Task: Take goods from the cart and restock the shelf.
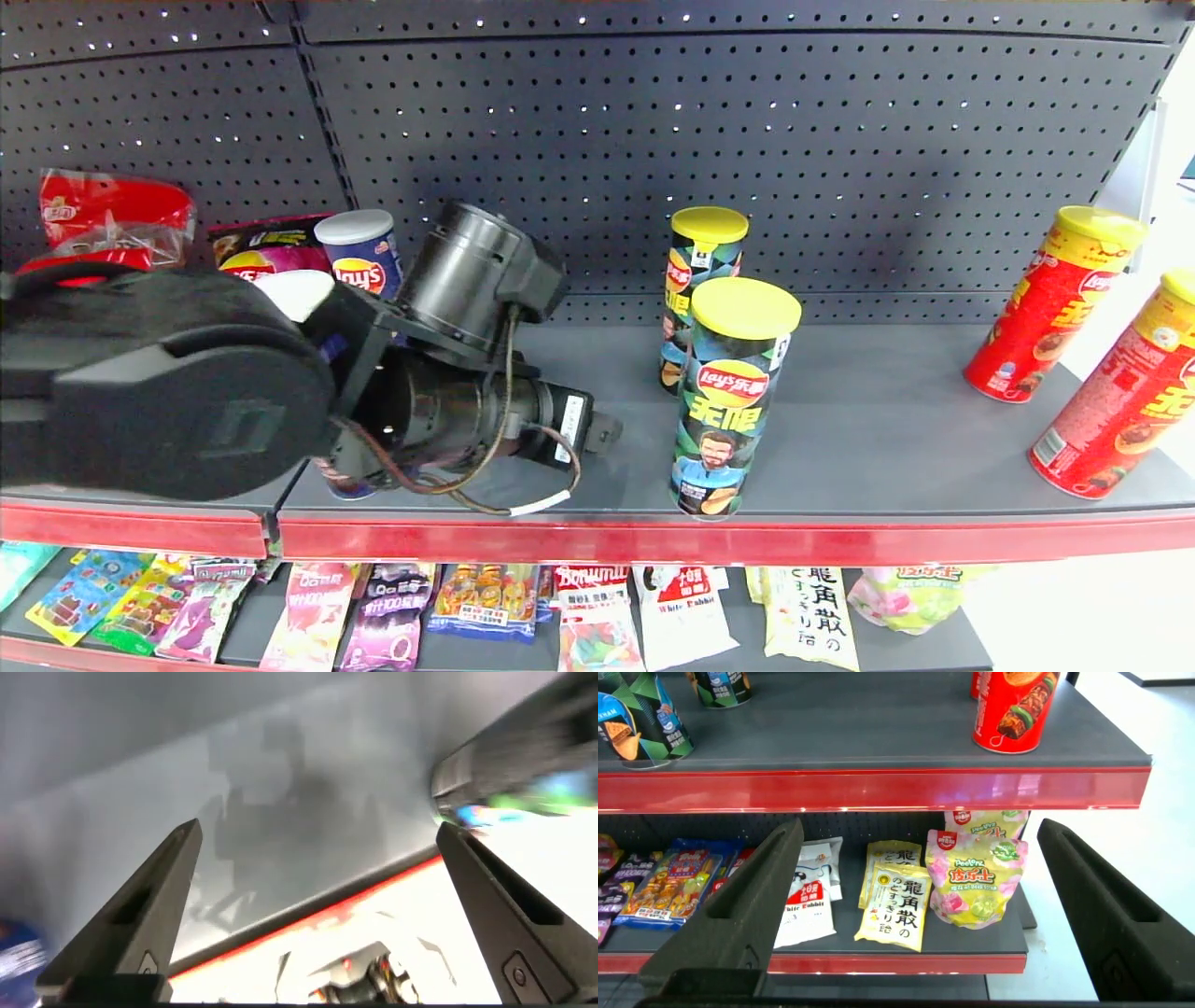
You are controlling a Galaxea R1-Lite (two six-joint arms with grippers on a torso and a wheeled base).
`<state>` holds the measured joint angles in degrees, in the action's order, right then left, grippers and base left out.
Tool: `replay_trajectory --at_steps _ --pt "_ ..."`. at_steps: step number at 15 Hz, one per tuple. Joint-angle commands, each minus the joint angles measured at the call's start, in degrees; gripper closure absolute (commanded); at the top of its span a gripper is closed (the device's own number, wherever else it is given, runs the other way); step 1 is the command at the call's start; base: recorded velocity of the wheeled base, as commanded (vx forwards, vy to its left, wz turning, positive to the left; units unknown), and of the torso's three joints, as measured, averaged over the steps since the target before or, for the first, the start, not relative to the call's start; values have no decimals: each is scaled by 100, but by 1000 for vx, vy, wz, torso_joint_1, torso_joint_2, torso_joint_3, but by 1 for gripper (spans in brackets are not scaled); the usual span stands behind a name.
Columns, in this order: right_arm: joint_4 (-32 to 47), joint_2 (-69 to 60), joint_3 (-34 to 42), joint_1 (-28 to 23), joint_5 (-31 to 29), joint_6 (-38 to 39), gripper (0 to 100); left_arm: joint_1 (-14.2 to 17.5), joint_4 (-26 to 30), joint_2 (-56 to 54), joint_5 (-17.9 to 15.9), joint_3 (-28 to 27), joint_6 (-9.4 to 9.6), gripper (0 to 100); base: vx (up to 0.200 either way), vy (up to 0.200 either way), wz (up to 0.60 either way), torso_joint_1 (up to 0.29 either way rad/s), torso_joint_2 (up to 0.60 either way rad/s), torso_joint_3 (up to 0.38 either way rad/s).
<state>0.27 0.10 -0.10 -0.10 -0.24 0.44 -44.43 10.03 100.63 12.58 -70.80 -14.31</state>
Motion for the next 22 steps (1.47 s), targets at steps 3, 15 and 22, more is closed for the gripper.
replay_trajectory --at_steps 3,15,22 --pt "0 8 1 1 -2 0 0 -487 -19 -1608 -107 743 816 0 0 0 0 0 0 0" --pt "0 8 1 1 -2 0 0 3099 254 -7602 8 4540 1537 0 0 0 0 0 0 0" --pt "0 8 1 1 -2 0 0 4848 1660 -9527 122 5648 851 0 0 0 0 0 0 0"
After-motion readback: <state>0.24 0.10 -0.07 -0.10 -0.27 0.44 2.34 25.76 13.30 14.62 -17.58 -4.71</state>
